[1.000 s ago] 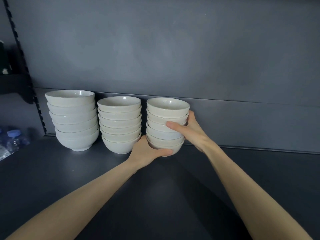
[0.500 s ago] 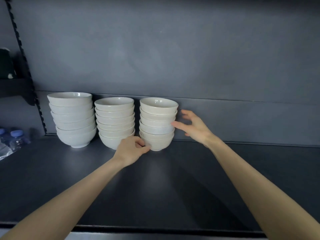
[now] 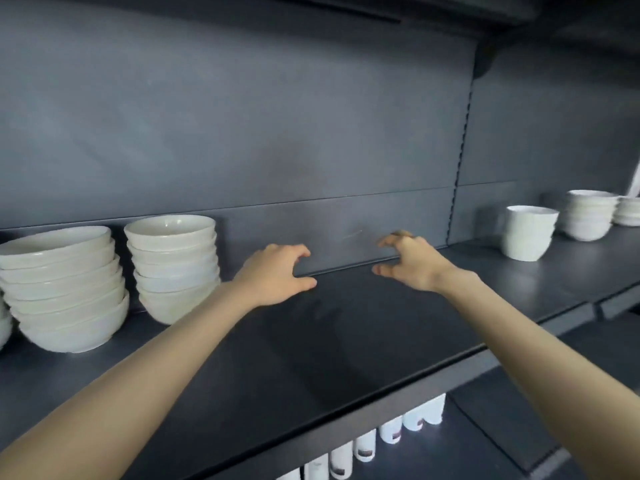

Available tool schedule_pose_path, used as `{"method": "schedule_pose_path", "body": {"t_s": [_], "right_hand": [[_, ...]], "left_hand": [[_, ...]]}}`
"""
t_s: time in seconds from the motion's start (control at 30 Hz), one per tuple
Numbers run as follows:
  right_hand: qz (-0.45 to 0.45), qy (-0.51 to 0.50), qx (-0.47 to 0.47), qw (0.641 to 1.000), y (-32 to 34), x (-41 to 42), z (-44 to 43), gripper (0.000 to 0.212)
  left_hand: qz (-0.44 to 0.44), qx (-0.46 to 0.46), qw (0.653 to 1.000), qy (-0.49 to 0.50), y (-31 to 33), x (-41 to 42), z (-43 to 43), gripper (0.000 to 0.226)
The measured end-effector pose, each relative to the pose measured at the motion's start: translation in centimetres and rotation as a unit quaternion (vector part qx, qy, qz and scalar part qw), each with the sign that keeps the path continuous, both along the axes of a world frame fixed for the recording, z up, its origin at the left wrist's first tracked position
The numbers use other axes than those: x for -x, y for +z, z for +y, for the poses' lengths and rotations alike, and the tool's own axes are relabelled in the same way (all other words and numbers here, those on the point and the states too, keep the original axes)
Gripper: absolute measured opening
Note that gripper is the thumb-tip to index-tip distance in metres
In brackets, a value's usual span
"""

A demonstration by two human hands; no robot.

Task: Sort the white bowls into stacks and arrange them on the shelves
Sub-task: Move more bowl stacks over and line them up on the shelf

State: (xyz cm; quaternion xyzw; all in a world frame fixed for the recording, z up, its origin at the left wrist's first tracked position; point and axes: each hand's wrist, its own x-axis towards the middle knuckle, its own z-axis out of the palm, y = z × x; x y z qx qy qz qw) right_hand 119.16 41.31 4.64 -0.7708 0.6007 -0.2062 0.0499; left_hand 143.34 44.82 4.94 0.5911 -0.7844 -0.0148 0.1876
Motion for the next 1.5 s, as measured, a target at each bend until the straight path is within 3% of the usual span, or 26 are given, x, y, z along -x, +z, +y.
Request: {"method": "schedule_pose_path", "body": {"t_s": [0.37, 0.7, 1.17, 1.5], "right_hand": [[0.024, -0.122, 0.084, 0.989, 2.5, 20.6, 2.4, 0.058], [0.026, -0.135, 0.069, 0.988, 1.6, 38.7, 0.2, 0.059], [-0.002, -0.152, 0.075, 0.986, 0.4, 56.9, -11.4, 0.059], [-0.011, -0.141, 0.069, 0.987, 0.3, 69.6, -22.4, 0.058]], "left_hand": [[-0.017, 0.1, 0.983, -0.152, 2.2, 21.4, -3.9, 0.065], [-0.018, 0.084, 0.983, -0.161, -0.5, 39.4, -7.6, 0.065], [0.01, 0.099, 0.978, -0.183, -0.5, 57.5, -19.1, 0.064], [0.041, 0.052, 0.979, -0.193, -1.5, 70.9, -30.4, 0.07]]}}
